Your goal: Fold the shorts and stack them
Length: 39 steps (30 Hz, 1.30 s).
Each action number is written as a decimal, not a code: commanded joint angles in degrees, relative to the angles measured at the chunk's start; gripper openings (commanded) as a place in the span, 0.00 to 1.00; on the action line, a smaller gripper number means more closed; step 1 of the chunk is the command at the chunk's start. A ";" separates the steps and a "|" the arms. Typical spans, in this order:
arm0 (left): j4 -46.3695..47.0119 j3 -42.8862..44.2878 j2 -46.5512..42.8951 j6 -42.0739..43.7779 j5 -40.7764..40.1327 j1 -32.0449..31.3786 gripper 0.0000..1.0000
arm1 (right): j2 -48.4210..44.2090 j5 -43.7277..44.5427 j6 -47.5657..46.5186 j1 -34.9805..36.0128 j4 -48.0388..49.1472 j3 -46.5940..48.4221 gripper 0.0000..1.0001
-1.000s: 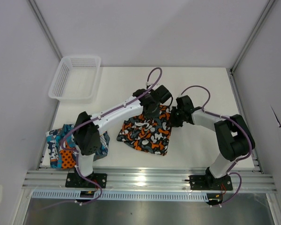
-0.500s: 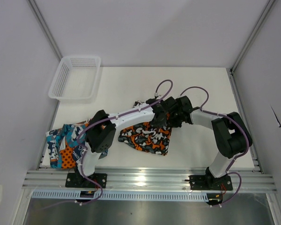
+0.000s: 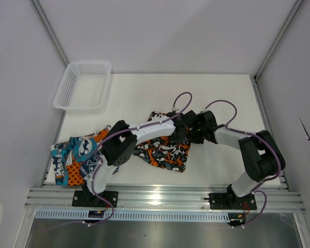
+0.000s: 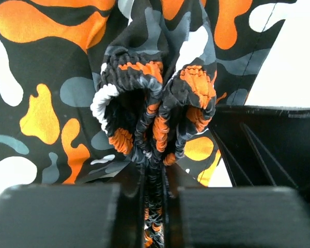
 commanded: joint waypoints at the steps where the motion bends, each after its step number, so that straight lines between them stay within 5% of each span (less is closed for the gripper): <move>1: 1.94 3.86 0.01 -1.30 1.05 0.11 0.13 | -3.33 2.24 1.22 -0.53 1.47 -2.38 0.13; 2: 1.67 4.12 -0.25 -0.86 1.40 0.20 0.16 | -3.86 2.77 1.22 -0.62 1.47 -2.74 0.13; 3: 1.41 4.38 -1.30 -0.60 1.57 0.55 0.34 | -5.35 2.86 1.22 -0.96 1.47 -3.17 0.14; 6: 2.10 2.81 -4.02 -0.07 2.36 1.34 0.59 | -9.12 3.04 1.13 -2.46 1.30 -5.28 0.17; 8: 3.42 0.70 -7.01 0.90 5.16 2.04 0.65 | -11.59 2.34 1.30 -4.56 1.99 -7.73 0.20; 17: 9.66 -7.63 -18.77 4.76 15.37 2.22 0.70 | -24.52 -5.56 1.39 -12.38 3.66 -13.81 0.34; 22: 12.83 -15.47 -27.05 7.05 19.15 2.48 0.70 | -28.12 -14.17 3.50 -12.92 10.25 -17.32 0.59; 28: 15.64 -26.36 -34.70 9.42 16.18 3.01 0.69 | -27.95 -13.58 2.45 -9.16 8.52 -12.78 0.58; 34: 18.37 -29.98 -31.82 10.21 11.69 2.92 0.66 | -21.71 -6.99 -0.10 -2.30 2.97 -5.30 0.62; 39: 23.02 -29.72 -28.12 11.09 10.45 2.05 0.63 | -21.19 -7.93 1.48 -0.88 7.60 -3.97 0.33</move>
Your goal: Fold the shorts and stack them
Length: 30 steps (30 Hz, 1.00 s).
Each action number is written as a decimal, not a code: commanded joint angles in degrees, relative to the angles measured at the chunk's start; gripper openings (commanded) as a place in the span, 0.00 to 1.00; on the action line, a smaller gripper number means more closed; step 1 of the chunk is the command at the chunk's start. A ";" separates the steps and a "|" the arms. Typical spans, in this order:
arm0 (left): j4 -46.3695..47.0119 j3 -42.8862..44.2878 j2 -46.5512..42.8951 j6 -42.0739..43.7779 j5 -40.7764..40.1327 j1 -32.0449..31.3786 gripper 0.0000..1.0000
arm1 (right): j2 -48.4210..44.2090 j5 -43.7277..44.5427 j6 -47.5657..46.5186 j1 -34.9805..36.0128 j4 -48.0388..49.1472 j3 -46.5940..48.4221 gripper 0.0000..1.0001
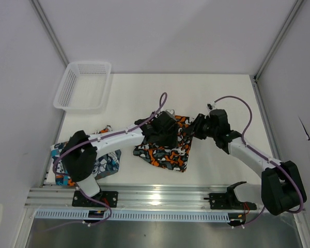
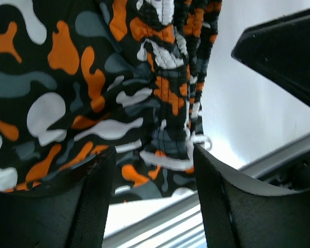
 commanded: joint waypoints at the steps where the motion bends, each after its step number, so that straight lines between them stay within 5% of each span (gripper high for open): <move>1: 6.09 0.51 2.79 2.05 -2.51 -1.10 0.62 | 1.48 -0.75 0.76 0.41 3.32 2.76 0.31; 4: 6.01 1.83 5.51 1.96 -5.23 -2.68 0.60 | 5.42 -6.02 1.81 0.41 6.04 4.43 0.16; 8: 6.35 2.54 8.06 1.87 -6.81 -4.09 0.57 | 9.92 -11.13 4.10 0.50 11.75 4.35 0.11; 18: 7.06 2.01 11.50 0.82 -9.98 -8.04 0.47 | 21.17 -14.66 6.83 -2.48 20.98 1.19 0.05; 30: 3.37 3.68 13.43 -2.79 -16.49 -12.18 0.46 | 26.71 -9.03 3.23 -6.89 16.95 0.48 0.00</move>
